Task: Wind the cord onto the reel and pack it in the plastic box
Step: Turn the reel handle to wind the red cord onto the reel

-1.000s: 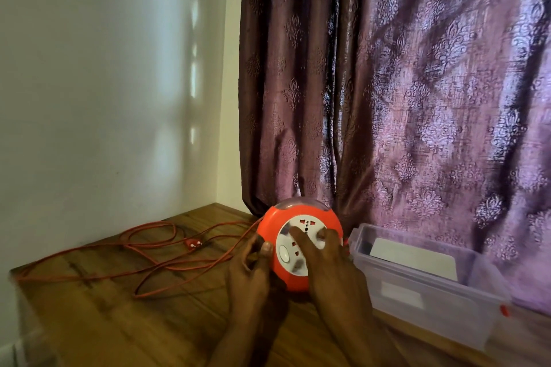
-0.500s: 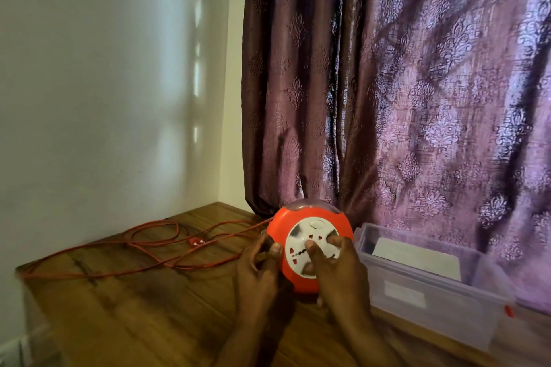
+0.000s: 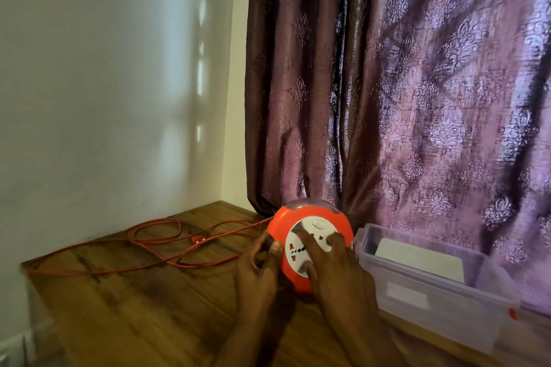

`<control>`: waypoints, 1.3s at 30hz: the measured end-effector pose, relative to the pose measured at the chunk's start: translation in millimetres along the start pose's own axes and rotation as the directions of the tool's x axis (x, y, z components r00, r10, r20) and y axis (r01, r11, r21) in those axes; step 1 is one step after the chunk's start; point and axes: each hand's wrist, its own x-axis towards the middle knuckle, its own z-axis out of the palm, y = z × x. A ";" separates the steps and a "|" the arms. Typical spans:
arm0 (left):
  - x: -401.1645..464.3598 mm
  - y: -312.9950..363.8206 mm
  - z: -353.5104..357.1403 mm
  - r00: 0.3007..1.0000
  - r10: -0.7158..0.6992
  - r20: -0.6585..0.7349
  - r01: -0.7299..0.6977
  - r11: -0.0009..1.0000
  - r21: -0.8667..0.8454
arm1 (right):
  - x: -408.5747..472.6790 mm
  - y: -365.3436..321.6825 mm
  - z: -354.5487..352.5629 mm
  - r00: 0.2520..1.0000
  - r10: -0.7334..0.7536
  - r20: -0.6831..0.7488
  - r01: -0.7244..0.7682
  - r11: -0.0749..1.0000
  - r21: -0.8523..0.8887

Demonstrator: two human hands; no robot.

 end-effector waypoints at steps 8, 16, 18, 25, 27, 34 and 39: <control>1.0 -13.0 2.1 0.997 0.059 0.048 -0.059 0.998 0.004 | 0.6 4.2 -3.2 0.934 0.357 -0.028 -0.298 0.817 0.494; 7.5 -16.5 1.0 0.999 0.035 -0.020 -0.035 0.999 -0.032 | 2.6 -2.0 -3.1 0.925 0.379 -0.007 -0.321 0.793 0.518; 8.2 -16.4 0.0 0.999 0.021 -0.034 -0.022 0.999 -0.026 | -0.2 -0.9 -6.0 0.962 0.241 -0.126 -0.201 0.942 0.270; 11.7 -17.8 -1.0 0.999 0.020 -0.037 -0.019 1.000 0.019 | 1.2 -2.0 -1.5 0.999 0.008 0.043 -0.008 1.000 0.000; 11.2 -17.5 -0.4 0.999 0.038 -0.028 -0.037 0.999 0.027 | 1.5 -1.1 -0.8 0.999 0.011 0.045 -0.011 1.000 -0.008; 4.2 -17.2 1.8 0.999 0.035 0.002 -0.035 0.999 0.023 | -0.1 -1.3 -2.3 0.971 0.227 -0.077 -0.211 0.962 0.174; 4.7 -15.6 1.9 0.999 0.041 0.018 -0.042 0.999 0.023 | 4.6 -1.4 -3.0 0.894 0.448 0.006 -0.364 0.720 0.591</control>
